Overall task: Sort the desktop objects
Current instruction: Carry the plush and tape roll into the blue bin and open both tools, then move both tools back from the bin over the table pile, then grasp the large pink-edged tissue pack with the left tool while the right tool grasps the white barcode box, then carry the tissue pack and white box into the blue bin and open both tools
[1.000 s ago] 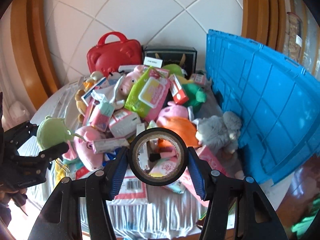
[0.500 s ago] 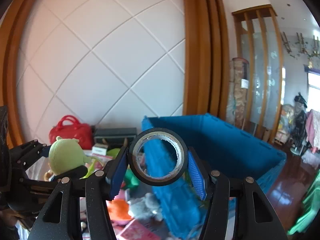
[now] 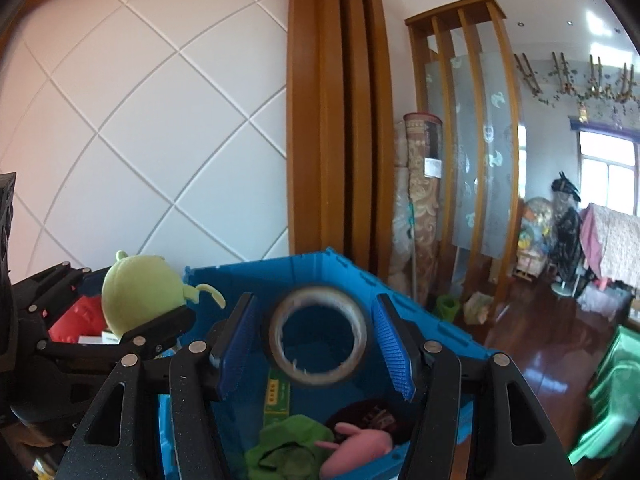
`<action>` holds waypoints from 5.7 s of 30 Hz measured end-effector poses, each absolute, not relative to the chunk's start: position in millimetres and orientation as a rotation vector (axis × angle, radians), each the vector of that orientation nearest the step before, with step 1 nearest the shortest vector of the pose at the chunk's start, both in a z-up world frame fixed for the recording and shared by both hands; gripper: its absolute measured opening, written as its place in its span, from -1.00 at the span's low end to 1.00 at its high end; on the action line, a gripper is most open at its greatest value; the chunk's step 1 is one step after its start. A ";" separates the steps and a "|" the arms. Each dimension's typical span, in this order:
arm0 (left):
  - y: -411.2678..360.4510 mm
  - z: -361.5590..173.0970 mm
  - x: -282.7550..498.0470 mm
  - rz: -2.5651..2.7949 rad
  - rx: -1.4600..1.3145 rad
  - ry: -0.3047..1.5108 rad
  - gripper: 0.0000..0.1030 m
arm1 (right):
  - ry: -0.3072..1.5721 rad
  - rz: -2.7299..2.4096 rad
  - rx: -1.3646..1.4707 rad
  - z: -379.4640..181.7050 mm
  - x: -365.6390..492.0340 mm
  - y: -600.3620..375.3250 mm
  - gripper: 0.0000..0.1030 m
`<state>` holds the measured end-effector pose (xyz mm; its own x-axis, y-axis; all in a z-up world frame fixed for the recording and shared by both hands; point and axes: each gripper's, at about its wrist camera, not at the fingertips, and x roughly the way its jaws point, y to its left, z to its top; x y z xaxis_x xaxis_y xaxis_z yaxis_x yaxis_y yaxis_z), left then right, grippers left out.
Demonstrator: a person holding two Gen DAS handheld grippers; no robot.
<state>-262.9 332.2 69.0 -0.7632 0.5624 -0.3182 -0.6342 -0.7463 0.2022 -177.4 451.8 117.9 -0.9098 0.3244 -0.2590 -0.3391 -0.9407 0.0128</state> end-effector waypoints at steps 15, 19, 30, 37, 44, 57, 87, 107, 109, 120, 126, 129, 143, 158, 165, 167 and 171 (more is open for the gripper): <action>341.0 54.9 -253.7 2.667 -0.338 0.478 0.47 | 0.184 2.830 -0.316 100.4 -155.8 484.3 0.88; 333.4 54.1 -250.3 2.700 -0.336 0.464 0.47 | 0.161 2.861 -0.357 90.8 -156.3 473.7 0.88; 278.2 34.3 -243.0 2.823 -0.338 0.488 0.47 | 0.130 2.961 -0.393 79.7 -154.2 449.3 0.89; 204.6 11.3 -240.0 2.907 -0.359 0.517 0.47 | 0.108 3.053 -0.440 70.4 -158.8 408.5 0.89; 119.6 -28.8 -236.7 2.948 -0.478 0.490 0.47 | 0.020 3.191 -0.515 49.0 -164.8 336.1 0.99; -9.0 -126.6 -219.5 2.879 -0.773 0.488 0.47 | -0.052 3.220 -0.955 -35.6 -200.5 211.7 0.99; -0.8 -282.4 -191.7 1.973 -1.006 0.579 0.46 | -0.157 3.042 -1.515 -150.3 -250.9 147.3 0.89; 41.8 -308.6 -184.0 1.807 -1.002 0.874 0.74 | -0.244 2.855 -1.750 -214.7 -306.2 114.8 0.59; 43.6 -309.0 -181.2 1.826 -1.002 0.891 0.74 | -0.242 2.830 -1.789 -222.7 -312.2 115.0 0.38; 35.9 -300.1 -188.2 1.912 -1.052 0.781 0.49 | -0.143 2.888 -1.792 -221.8 -322.3 117.2 -0.41; 19.9 -277.8 -183.1 1.989 -1.020 0.680 0.43 | -0.013 2.998 -1.645 -165.8 -295.0 138.6 -0.42; 10.6 -257.5 -185.9 2.041 -0.986 0.638 0.43 | 0.020 3.035 -1.565 -140.7 -284.4 143.6 -0.42; 11.9 -135.9 -210.3 2.288 -0.660 0.584 0.43 | -0.112 3.179 -0.924 -15.7 -216.5 161.8 -0.42; 176.4 -1.9 -226.4 2.251 -0.292 0.604 0.44 | 0.007 2.988 -0.467 90.1 -161.3 328.2 -0.42; 278.4 26.8 -247.2 2.226 -0.257 0.591 0.46 | 0.017 2.942 -0.428 101.4 -174.7 398.8 -0.41; 300.1 30.0 -257.8 2.233 -0.281 0.572 0.49 | 0.036 2.932 -0.430 101.1 -178.8 419.3 -0.40; 340.8 33.6 -272.5 2.336 -0.298 0.654 0.58 | 0.094 2.897 -0.419 100.1 -195.0 458.8 0.38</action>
<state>-272.5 340.8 33.6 -0.7401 0.5565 -0.3776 -0.6717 -0.6397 0.3737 -195.0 458.8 100.1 -0.9369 0.1996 -0.2869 -0.2178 -0.9755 0.0325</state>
